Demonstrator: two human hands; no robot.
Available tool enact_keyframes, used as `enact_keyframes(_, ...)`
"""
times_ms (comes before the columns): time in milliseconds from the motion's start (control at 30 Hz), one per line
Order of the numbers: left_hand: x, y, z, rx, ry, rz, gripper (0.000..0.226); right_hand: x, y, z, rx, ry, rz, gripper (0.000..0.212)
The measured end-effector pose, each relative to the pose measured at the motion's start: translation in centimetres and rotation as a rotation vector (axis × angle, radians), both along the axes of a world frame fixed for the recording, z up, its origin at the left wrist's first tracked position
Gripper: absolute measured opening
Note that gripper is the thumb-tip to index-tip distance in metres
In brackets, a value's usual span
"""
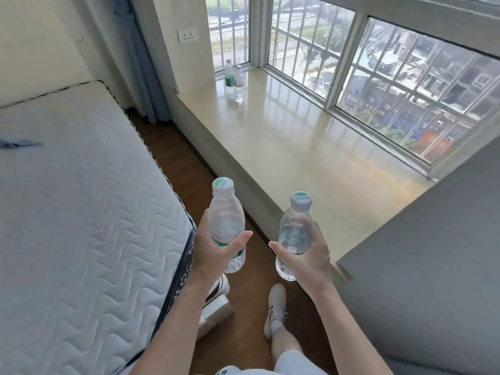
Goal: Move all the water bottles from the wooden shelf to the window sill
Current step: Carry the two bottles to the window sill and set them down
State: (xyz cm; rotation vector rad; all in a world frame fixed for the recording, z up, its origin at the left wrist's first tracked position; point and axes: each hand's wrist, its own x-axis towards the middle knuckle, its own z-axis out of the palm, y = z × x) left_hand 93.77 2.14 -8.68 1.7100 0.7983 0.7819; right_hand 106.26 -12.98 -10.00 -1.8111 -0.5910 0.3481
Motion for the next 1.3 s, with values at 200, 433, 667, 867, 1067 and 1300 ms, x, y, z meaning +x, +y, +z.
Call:
enact_keyframes(200,5.6,6.8,-0.3,0.023,0.014,0.151,0.068,7.5,8.5,-0.5,0.005,0.006,0.112,0.055)
enact_keyframes(433,13.9,14.8,0.9,-0.013,0.006,0.288,0.071,17.5,19.6,0.5,-0.014,-0.023,0.287,0.057)
enact_keyframes(667,18.9,20.7,1.7,-0.004,-0.020,0.401,0.068,22.7,27.3,0.9,-0.017,-0.016,0.394,0.059)
enact_keyframes(867,19.9,26.8,0.4,-0.044,-0.020,0.467,0.073,24.6,34.2,-0.1,-0.037,0.013,0.457,0.060)
enact_keyframes(1067,21.3,36.8,-1.4,-0.082,-0.010,0.498,0.083,26.7,44.3,-0.8,-0.053,0.003,0.506,0.053)
enact_keyframes(1300,22.3,52.3,-0.8,-0.101,-0.011,0.480,0.083,29.2,60.3,0.0,-0.054,-0.022,0.507,0.052)
